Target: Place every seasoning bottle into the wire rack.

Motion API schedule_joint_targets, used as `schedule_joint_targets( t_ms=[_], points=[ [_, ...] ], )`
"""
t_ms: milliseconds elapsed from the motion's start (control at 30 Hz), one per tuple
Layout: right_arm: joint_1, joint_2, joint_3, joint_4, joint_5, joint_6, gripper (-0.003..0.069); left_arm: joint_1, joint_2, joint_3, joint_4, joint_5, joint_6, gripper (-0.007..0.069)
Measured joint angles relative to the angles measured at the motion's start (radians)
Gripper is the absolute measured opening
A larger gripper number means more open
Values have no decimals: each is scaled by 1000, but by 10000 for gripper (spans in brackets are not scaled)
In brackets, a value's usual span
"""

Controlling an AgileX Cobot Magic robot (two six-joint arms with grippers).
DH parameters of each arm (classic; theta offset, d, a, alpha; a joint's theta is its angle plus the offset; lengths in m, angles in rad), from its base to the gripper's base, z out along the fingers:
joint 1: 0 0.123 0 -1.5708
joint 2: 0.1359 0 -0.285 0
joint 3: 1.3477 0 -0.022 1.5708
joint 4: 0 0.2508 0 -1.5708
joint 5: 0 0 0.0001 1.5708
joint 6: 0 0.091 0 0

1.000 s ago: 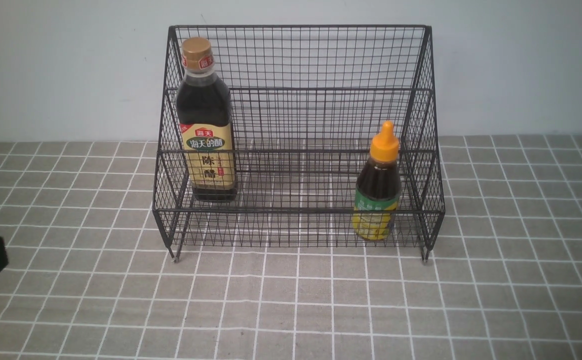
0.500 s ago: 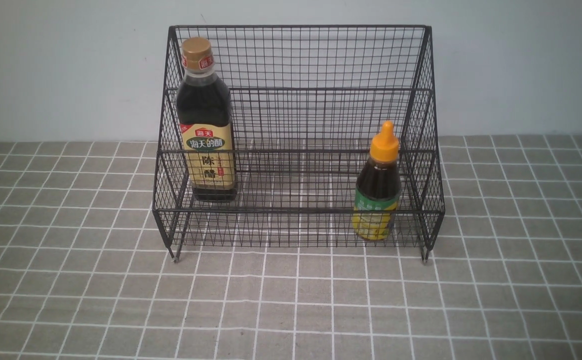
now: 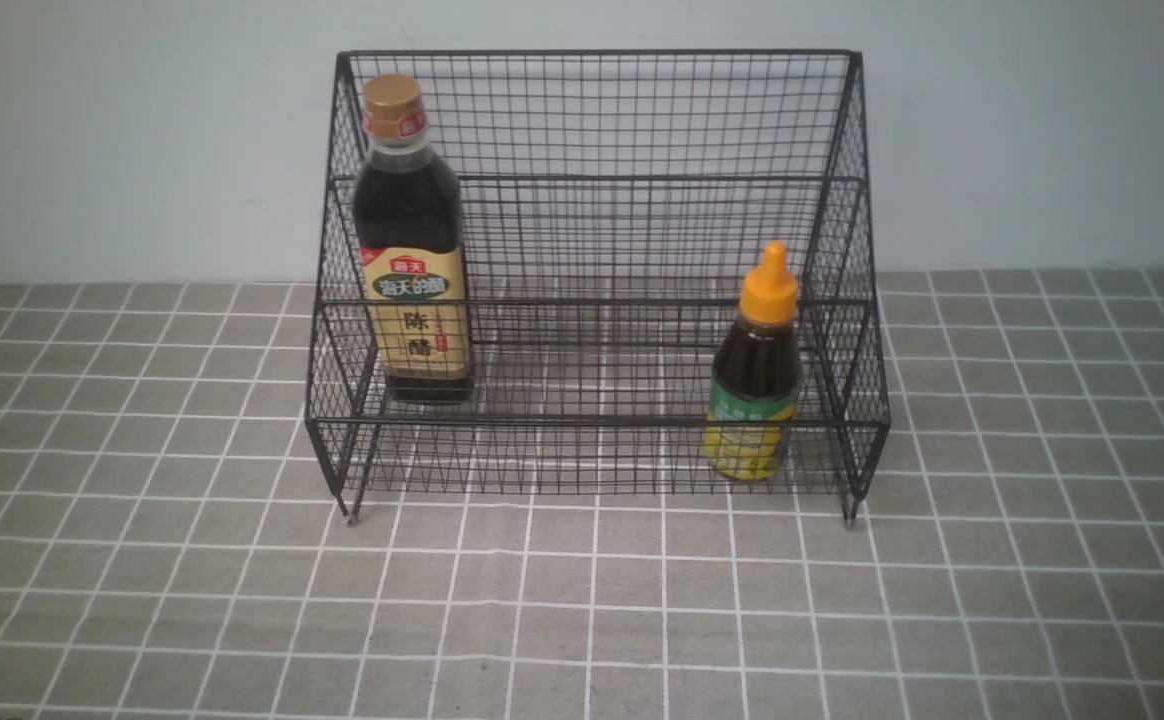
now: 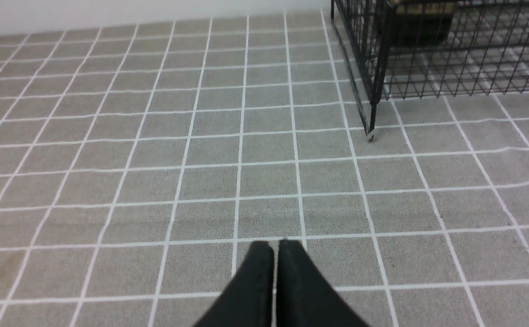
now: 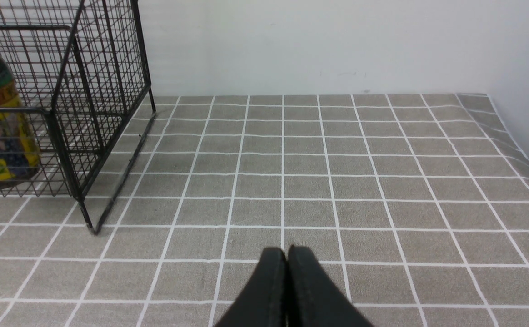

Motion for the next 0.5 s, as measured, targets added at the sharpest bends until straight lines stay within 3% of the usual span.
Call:
schedule_joint_targets(
  t_ms=[500],
  points=[
    [0, 0, 0, 0, 0, 1, -13, 0, 0, 2, -3, -12, 0, -7]
  ],
)
